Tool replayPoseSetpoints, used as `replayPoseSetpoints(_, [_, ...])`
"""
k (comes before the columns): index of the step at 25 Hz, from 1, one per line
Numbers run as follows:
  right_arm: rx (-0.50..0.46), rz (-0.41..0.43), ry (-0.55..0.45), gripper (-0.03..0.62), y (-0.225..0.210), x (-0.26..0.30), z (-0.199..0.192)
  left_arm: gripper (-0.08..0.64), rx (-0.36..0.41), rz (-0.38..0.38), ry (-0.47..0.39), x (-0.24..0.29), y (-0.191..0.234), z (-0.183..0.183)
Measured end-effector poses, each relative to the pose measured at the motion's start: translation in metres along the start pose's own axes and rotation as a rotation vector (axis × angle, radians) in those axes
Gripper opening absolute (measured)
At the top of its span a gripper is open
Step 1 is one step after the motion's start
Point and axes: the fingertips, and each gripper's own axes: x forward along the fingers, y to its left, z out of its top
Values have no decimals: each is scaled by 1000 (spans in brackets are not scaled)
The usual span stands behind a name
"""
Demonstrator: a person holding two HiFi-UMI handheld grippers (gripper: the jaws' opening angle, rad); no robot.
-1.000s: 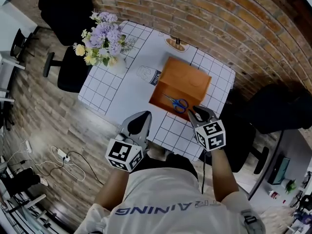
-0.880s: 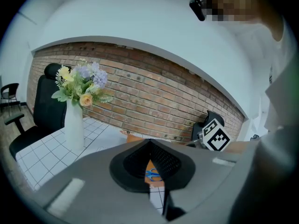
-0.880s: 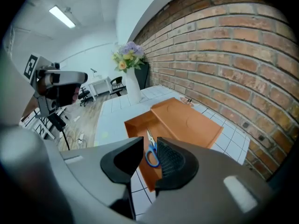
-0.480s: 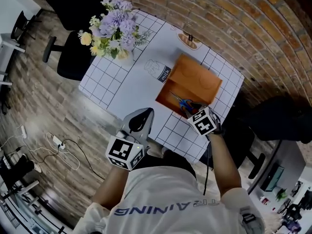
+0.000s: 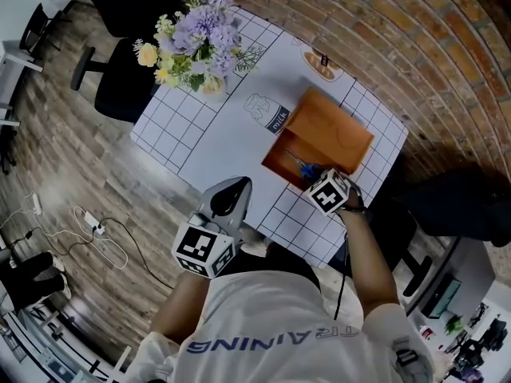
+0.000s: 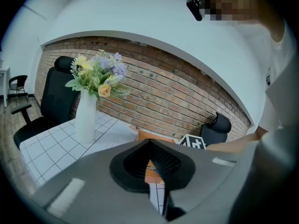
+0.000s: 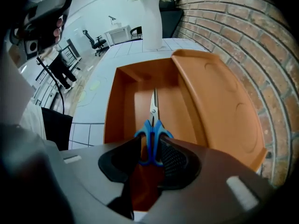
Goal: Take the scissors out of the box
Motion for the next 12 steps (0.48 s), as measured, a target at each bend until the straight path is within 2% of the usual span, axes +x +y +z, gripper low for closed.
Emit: replayPoseSetpoints(12, [-33,-21,118,149,-3,11,-2,2,-17,1,7,-3,8,-2])
